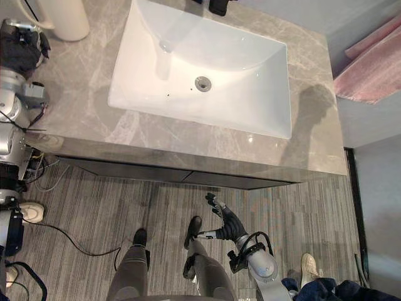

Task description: Organize washtable

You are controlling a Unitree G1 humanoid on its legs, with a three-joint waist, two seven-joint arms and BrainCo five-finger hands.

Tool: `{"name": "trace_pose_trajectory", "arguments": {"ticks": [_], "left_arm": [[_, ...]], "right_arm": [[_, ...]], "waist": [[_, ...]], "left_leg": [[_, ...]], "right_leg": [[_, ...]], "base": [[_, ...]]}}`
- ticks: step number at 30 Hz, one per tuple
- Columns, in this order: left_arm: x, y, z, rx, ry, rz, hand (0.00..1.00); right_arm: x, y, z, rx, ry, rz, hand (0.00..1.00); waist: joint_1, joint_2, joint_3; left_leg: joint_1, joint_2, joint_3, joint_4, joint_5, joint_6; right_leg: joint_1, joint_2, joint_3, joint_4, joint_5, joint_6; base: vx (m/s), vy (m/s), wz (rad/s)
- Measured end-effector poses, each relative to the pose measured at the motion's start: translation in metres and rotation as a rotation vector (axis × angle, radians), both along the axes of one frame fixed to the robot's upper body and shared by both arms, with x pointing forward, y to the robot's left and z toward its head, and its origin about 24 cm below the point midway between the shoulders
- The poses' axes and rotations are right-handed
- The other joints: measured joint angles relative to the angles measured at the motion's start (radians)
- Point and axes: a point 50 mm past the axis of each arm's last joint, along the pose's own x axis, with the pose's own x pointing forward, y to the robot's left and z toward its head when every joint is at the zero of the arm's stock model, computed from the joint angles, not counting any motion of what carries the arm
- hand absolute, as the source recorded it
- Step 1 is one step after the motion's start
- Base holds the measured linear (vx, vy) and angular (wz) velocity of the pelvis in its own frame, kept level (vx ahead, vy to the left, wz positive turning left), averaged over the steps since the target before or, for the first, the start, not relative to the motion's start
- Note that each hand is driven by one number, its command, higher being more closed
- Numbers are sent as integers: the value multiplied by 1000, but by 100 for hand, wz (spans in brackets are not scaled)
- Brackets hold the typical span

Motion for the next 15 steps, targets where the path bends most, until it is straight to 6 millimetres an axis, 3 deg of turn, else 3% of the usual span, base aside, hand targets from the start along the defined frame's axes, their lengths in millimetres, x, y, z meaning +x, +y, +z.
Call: {"name": "trace_pose_trajectory", "arguments": {"ticks": [7,15], "left_arm": [[-5,0,29,22,-73,14,100],[-6,-1,36,18,-92,12,100]], "right_arm": [[1,1,8,6,-45,3,0],[1,1,8,8,-52,6,0]], "waist": [[-22,-17,18],[-23,-18,19]], "left_leg": [[-32,1,-3,20,-4,4],[-51,0,-2,30,-6,7]], "right_leg": [[-21,0,0,0,7,8],[-36,-2,7,0,14,19]], "base": [[-27,67,1],[-24,59,0]]}}
